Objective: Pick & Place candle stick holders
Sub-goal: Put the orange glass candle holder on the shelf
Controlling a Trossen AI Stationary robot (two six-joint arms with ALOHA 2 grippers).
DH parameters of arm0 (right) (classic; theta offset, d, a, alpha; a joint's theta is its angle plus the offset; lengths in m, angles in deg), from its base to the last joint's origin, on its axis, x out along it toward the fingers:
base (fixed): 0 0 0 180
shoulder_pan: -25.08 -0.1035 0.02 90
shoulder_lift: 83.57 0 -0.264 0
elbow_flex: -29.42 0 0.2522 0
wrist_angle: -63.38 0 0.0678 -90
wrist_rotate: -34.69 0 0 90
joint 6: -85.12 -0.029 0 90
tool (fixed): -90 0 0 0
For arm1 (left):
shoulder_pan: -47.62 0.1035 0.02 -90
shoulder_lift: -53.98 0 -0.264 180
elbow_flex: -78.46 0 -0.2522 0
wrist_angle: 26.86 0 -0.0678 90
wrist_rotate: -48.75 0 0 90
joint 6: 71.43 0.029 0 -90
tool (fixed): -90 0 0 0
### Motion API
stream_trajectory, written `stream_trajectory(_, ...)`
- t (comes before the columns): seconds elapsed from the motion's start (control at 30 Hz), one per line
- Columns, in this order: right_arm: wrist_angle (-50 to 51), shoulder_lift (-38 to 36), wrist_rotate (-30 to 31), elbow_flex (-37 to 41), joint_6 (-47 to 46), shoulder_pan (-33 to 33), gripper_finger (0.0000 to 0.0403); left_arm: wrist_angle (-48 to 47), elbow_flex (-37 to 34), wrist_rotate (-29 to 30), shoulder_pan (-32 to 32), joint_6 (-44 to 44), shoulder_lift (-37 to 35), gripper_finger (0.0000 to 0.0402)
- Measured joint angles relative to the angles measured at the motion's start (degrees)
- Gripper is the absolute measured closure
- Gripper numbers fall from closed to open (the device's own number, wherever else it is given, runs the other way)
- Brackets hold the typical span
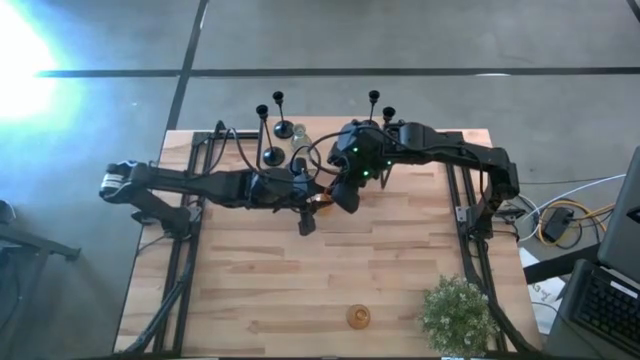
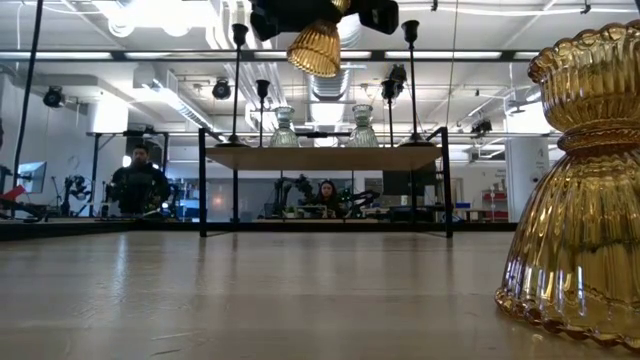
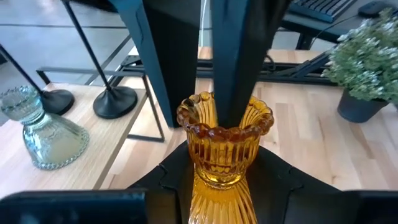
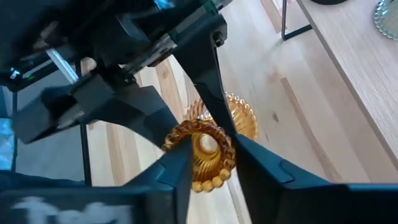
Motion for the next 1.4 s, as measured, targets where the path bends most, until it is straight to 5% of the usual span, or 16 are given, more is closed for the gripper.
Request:
stream_trajectory(0.43, 8.01, -2.38, 3.11, 0.0, -1.54, 3.19, 0.0202, 0.3, -0.05, 7.52, 0.31, -1.01, -0.15, 0.0281)
stream_trajectory(0.83, 18.61, -13.4, 23.51, 1.53, -13.63, 1.69, 0.02, 10.78, -2.25, 20.25, 0.39, -1.98, -0.15, 0.0281)
stream_trajectory(1.0, 23.53, -21.87, 32.28, 7.49, -22.19, 0.69, 0.02, 17.19, -5.31, 25.84, 0.93, -2.17, 0.75, 0.0281)
stream_trajectory(1.4, 23.12, -38.91, 38.85, 28.85, -34.9, 1.3, 0.02, 27.94, -7.68, 31.36, 4.42, -1.99, 9.04, 0.0281)
